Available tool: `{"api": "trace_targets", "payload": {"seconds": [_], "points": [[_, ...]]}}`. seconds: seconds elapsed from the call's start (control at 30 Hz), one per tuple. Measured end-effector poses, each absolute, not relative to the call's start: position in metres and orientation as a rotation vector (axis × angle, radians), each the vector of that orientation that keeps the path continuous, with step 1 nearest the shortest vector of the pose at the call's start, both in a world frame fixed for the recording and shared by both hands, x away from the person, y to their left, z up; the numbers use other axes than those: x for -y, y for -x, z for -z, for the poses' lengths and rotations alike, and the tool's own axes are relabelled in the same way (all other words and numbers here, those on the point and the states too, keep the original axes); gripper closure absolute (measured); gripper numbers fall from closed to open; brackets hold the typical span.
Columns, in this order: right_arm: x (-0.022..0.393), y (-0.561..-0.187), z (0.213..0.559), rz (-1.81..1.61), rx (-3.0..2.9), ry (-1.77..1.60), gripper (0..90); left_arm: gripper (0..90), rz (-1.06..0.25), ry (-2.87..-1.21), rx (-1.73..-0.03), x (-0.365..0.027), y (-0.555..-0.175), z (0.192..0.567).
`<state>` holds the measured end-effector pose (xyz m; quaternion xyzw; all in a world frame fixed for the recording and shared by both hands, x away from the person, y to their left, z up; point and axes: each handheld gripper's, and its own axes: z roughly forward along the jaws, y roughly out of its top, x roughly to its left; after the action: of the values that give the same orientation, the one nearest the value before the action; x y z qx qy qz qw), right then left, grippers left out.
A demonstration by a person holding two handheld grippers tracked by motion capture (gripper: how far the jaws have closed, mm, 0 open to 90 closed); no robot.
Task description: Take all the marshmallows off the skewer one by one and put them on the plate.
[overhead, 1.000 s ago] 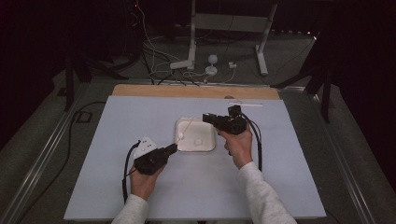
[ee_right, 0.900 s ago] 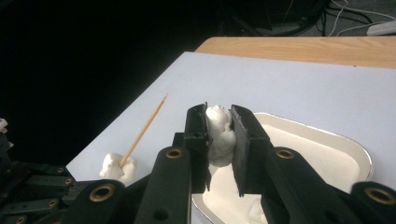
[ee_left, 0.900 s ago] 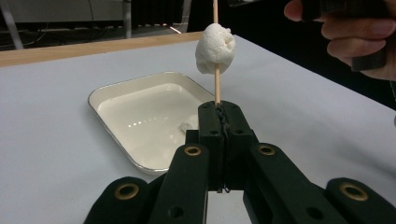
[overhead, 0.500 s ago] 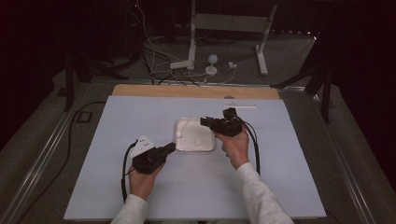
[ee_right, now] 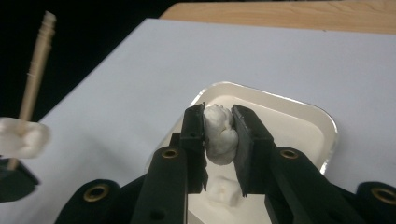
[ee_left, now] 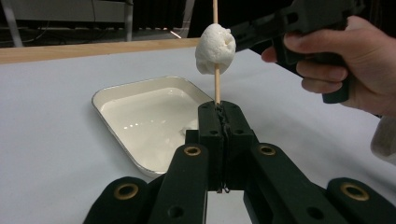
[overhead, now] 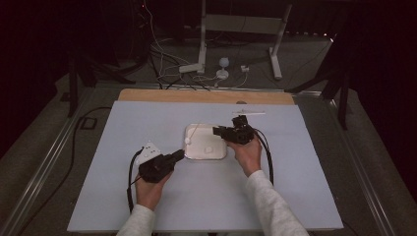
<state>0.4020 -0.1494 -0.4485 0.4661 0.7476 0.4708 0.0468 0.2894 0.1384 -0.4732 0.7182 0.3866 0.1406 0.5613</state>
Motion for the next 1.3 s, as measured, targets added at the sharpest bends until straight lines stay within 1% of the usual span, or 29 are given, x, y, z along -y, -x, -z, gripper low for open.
{"api": "trace_targets", "payload": {"seconds": [0.3, 0.37, 0.4, 0.43, 0.47, 0.5, 0.57, 0.63, 0.7, 0.9, 1.3], "points": [[0.144, -0.407, 0.464, -1.29, -2.334, -1.416, 74.5, 89.8, -0.328, -1.688, -0.918, -0.139, -0.29, 0.474], [0.144, -0.409, 0.47, -1.26, -2.323, -1.439, 63.1, 89.8, -0.326, -1.688, -0.919, -0.139, -0.29, 0.474], [0.144, -0.409, 0.47, -1.26, -2.323, -1.439, 63.1, 89.8, -0.326, -1.687, -0.919, -0.139, -0.29, 0.474], [0.145, -0.411, 0.473, -1.258, -2.301, -1.466, 48.1, 89.8, -0.326, -1.686, -0.92, -0.139, -0.29, 0.474], [0.145, -0.411, 0.473, -1.258, -2.301, -1.466, 48.1, 89.8, -0.325, -1.685, -0.921, -0.139, -0.29, 0.474], [0.145, -0.412, 0.474, -1.246, -2.298, -1.484, 42.8, 89.8, -0.324, -1.683, -0.922, -0.14, -0.29, 0.474], [0.147, -0.413, 0.476, -1.254, -2.307, -1.501, 36.9, 89.8, -0.325, -1.679, -0.924, -0.14, -0.29, 0.474], [0.147, -0.41, 0.476, -1.251, -2.286, -1.489, 28.9, 89.8, -0.325, -1.676, -0.926, -0.141, -0.29, 0.474], [0.148, -0.409, 0.474, -1.281, -2.286, -1.486, 24.6, 89.8, -0.324, -1.674, -0.929, -0.141, -0.291, 0.474], [0.15, -0.403, 0.465, -1.377, -2.298, -1.463, 19.6, 89.8, -0.322, -1.67, -0.93, -0.141, -0.291, 0.474], [0.145, -0.386, 0.447, -1.523, -2.364, -1.367, 19.5, 89.8, -0.32, -1.671, -0.929, -0.14, -0.291, 0.474]]}}
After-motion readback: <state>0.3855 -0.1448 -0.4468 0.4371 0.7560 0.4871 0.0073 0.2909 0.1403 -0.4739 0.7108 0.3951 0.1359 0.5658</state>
